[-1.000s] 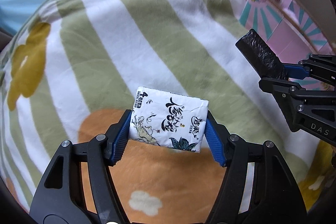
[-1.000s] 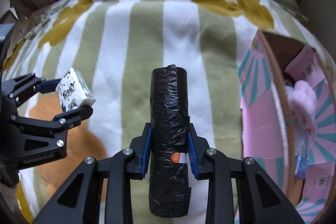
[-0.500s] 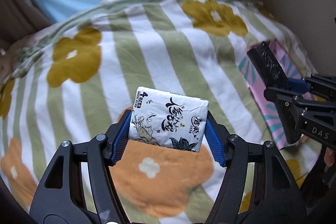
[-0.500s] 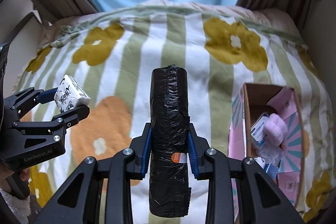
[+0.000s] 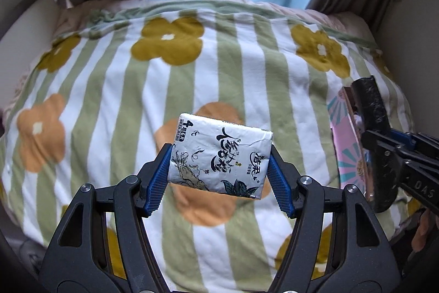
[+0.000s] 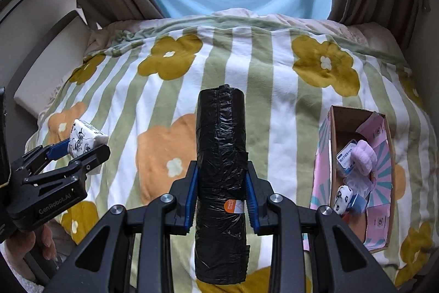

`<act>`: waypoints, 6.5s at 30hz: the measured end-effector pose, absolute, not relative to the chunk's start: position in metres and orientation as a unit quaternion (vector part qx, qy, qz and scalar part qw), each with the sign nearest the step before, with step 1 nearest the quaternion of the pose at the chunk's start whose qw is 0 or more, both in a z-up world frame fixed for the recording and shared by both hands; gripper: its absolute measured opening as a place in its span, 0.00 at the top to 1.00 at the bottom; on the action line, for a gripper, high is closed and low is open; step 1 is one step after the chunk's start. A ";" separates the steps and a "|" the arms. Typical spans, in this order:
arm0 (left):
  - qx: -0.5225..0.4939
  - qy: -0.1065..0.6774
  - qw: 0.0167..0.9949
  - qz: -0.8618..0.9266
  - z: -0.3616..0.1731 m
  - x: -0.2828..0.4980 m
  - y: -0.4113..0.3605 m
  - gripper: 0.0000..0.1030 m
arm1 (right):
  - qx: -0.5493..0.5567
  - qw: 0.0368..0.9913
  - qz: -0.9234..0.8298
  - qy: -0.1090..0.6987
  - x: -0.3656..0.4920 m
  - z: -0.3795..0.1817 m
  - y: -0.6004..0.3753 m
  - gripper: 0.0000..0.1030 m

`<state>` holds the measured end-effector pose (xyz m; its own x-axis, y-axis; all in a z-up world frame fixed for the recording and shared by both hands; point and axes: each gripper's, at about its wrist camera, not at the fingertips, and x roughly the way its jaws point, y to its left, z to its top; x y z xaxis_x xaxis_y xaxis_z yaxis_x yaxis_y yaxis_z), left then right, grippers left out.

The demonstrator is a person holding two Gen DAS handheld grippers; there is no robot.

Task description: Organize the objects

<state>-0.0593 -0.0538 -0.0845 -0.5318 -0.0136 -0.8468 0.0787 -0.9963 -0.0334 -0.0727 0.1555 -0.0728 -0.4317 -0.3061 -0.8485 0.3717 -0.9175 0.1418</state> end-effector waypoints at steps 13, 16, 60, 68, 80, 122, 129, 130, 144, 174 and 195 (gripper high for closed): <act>0.455 0.053 0.040 -0.888 -0.058 -0.037 -0.055 0.39 | 0.461 0.211 -0.862 0.032 -0.056 -0.045 0.169 0.72; 0.447 0.050 0.034 -0.893 -0.049 -0.040 -0.050 0.39 | 0.451 0.202 -0.869 0.023 -0.056 -0.037 0.181 0.72; 0.518 -0.091 -0.260 -0.810 -0.181 -0.222 0.316 0.39 | 0.554 -0.052 -0.816 -0.155 -0.118 -0.178 0.423 0.72; 0.536 -0.116 -0.266 -0.793 -0.240 -0.235 0.349 0.39 | 0.579 -0.051 -0.791 -0.192 -0.125 -0.226 0.427 0.72; 0.537 -0.096 -0.289 -0.787 -0.243 -0.232 0.341 0.24 | 0.587 -0.045 -0.775 -0.230 -0.120 -0.237 0.433 0.45; 0.456 -0.054 -0.191 -0.868 -0.043 -0.159 0.168 0.00 | 0.516 0.052 -0.852 -0.072 -0.090 -0.064 0.328 0.00; 0.444 -0.010 -0.123 -0.888 -0.006 -0.115 0.087 0.00 | 0.491 0.100 -0.865 -0.033 -0.080 -0.030 0.281 0.00; 0.443 -0.004 -0.113 -0.889 -0.005 -0.108 0.077 0.00 | 0.489 0.105 -0.866 -0.029 -0.079 -0.028 0.276 0.00; 0.453 0.048 -0.021 -0.890 -0.036 -0.027 -0.016 0.00 | 0.482 0.135 -0.865 0.025 -0.050 -0.033 0.222 0.00; 0.446 0.051 -0.027 -0.893 -0.031 -0.025 -0.022 0.00 | 0.471 0.127 -0.873 0.025 -0.047 -0.025 0.211 0.00; 0.442 0.033 -0.020 -0.896 -0.031 -0.035 -0.026 0.00 | 0.471 0.125 -0.873 0.025 -0.050 -0.024 0.211 0.00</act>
